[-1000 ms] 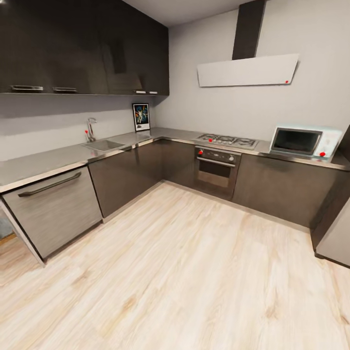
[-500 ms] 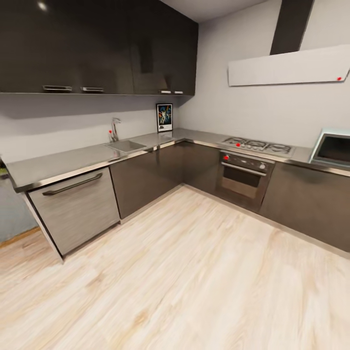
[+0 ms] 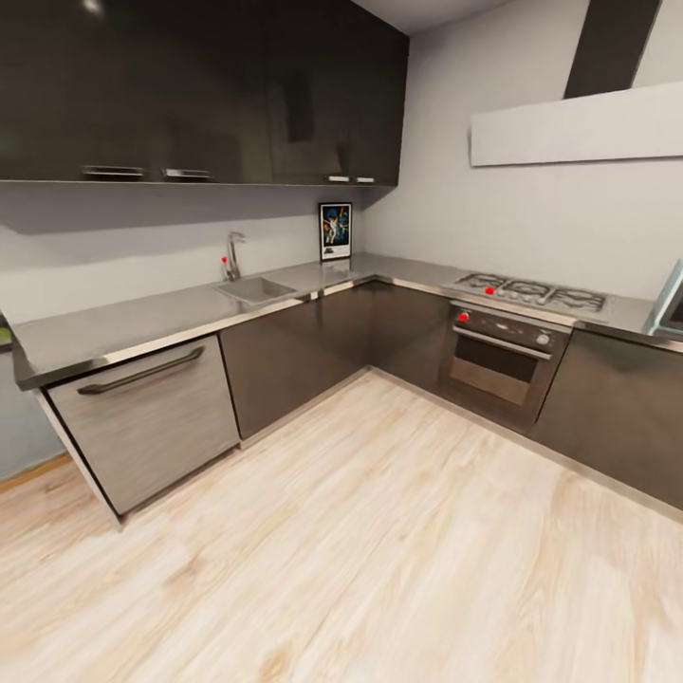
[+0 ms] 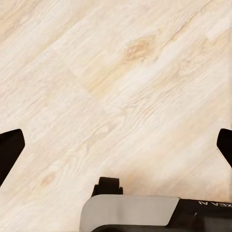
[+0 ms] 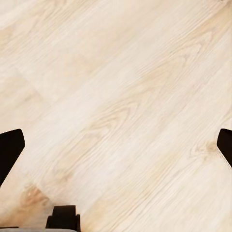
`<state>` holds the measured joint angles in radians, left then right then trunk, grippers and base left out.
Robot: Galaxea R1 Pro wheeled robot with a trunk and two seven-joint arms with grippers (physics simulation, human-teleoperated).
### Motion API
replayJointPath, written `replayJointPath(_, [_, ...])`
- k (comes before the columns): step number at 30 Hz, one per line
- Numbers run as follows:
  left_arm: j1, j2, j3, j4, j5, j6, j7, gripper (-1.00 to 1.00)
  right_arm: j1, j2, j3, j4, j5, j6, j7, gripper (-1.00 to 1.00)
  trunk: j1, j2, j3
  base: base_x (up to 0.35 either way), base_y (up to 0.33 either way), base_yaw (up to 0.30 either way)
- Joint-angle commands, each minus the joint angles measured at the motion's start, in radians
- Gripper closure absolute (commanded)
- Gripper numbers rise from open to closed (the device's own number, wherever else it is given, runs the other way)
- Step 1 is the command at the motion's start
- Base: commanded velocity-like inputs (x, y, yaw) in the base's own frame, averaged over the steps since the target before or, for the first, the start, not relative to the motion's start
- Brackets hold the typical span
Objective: Pick up the poster from the kitchen countertop and hang it on one of the wall nails in the kitchen.
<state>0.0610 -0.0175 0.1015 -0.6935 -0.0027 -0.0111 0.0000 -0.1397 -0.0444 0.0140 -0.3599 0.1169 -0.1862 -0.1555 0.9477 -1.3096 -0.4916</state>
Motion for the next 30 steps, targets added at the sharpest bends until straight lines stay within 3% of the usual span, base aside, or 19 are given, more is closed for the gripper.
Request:
replayJointPath(1, [0.0, -0.001, 0.003, -0.001, 0.0, -0.001, 0.0, -1.0, 0.0, 0.0, 0.001, 0.001, 0.01, -0.001, -0.006, -1.0, 0.001, 0.0, -0.001, 0.336, -0.117, 0.001])
replayJointPath(30, [0.0, -0.001, 0.003, -0.001, 0.0, -0.001, 0.0, -1.0, -0.001, 0.0, 0.001, 0.004, 0.01, -0.001, -0.006, -1.0, 0.001, 0.0, -0.001, 0.329, -0.146, 0.0])
